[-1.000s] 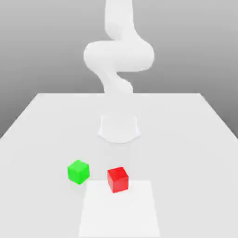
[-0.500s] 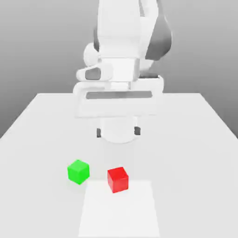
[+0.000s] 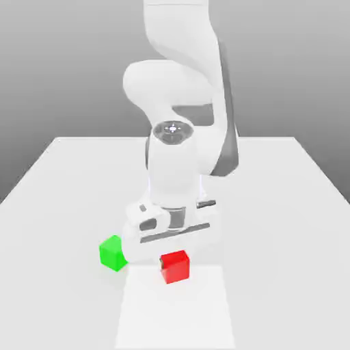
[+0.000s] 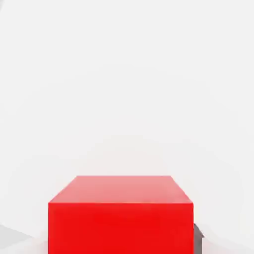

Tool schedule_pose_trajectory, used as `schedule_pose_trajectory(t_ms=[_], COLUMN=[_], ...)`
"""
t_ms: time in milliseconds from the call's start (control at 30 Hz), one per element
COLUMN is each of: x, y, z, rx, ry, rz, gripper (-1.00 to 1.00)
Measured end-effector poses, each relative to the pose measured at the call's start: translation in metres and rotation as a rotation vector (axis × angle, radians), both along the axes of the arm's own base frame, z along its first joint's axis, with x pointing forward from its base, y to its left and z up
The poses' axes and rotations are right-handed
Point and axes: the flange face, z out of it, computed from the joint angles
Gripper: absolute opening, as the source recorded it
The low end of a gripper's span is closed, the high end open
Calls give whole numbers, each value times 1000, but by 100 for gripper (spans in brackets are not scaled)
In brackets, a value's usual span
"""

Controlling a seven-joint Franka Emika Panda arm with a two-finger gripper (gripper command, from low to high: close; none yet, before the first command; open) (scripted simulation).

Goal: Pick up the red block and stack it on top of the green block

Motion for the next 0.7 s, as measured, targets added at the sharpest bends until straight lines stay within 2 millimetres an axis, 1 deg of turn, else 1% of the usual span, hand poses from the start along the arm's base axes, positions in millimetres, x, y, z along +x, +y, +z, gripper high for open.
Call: schedule_pose_trajectory(t_ms=[33,100,300,367,500,700], x=[0,2,0,-2,-11,-34], y=[0,0,0,-13,-49,-99], z=[2,14,60,69,82,97], rx=[0,0,0,-5,-15,-13], ry=[0,0,0,-1,-2,-2], rz=[0,0,0,-38,-146,-315], gripper=[-100,-100,-100,-100,-100,-100])
